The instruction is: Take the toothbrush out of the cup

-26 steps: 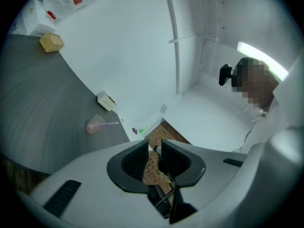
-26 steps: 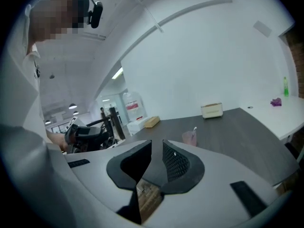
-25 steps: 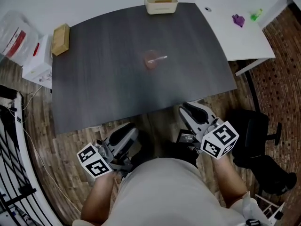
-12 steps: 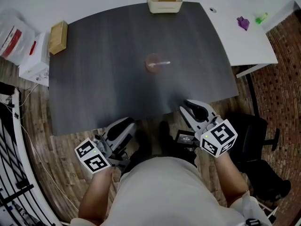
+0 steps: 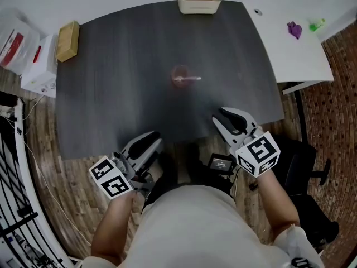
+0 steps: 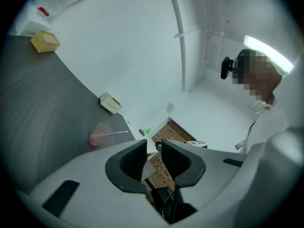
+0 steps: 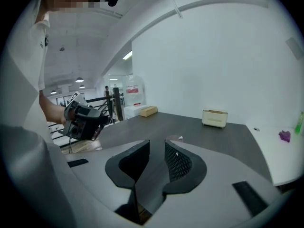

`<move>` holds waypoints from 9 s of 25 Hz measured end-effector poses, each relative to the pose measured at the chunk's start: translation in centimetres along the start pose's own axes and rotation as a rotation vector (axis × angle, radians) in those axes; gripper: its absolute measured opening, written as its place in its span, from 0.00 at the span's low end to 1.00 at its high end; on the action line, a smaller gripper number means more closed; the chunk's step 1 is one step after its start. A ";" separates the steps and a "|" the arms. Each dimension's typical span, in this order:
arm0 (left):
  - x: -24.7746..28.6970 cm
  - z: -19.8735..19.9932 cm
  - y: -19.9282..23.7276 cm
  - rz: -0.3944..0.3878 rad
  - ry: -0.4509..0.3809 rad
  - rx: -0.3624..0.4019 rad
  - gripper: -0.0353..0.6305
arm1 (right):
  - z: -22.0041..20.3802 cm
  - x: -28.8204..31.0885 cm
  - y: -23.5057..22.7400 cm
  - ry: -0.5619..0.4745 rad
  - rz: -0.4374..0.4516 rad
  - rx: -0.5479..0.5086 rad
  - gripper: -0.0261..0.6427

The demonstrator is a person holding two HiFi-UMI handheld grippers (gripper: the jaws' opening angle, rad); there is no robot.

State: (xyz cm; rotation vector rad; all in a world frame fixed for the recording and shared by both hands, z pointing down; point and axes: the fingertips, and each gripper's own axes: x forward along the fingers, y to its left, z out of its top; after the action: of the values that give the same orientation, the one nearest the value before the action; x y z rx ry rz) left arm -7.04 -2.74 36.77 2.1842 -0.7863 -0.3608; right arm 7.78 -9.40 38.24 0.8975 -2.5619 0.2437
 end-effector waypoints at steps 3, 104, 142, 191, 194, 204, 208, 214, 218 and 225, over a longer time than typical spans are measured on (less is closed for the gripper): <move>1.1 0.2 0.6 0.001 0.005 0.012 0.18 | 0.2 0.9 -1.1 0.014 0.004 -0.046 0.16; 10.2 -0.7 10.0 0.120 0.102 0.072 0.18 | -1.5 15.3 -6.9 0.236 0.148 -0.278 0.12; 7.5 5.2 5.3 0.059 -0.084 0.038 0.18 | 3.8 5.5 -9.9 -0.194 0.098 0.830 0.12; 2.5 5.8 -3.2 -0.037 -0.135 0.003 0.18 | 7.4 -4.1 -5.7 -0.310 0.089 0.884 0.12; 2.2 5.6 -3.8 -0.042 -0.138 0.006 0.18 | 7.2 -4.7 -5.2 -0.311 0.090 0.887 0.12; 1.8 5.4 -4.6 -0.046 -0.129 0.013 0.18 | 7.4 -5.2 -4.1 -0.320 0.093 0.879 0.12; 1.6 5.5 -4.7 -0.042 -0.129 0.014 0.18 | 7.3 -5.5 -4.1 -0.322 0.078 0.876 0.12; 1.5 5.6 -3.9 0.000 -0.137 0.030 0.18 | 7.0 -5.7 -4.5 -0.325 0.067 0.872 0.12; 1.9 5.2 -3.4 0.019 -0.127 0.026 0.18 | 6.4 -5.7 -4.6 -0.320 0.055 0.891 0.12; 1.9 4.8 -2.9 0.025 -0.115 0.013 0.18 | 6.1 -4.8 -4.4 -0.296 0.053 0.875 0.12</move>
State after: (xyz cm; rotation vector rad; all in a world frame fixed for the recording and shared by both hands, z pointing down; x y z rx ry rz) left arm -6.65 -5.18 31.40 2.1789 -0.8803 -0.4734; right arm 11.97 -11.89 30.78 1.2116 -2.7374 1.4148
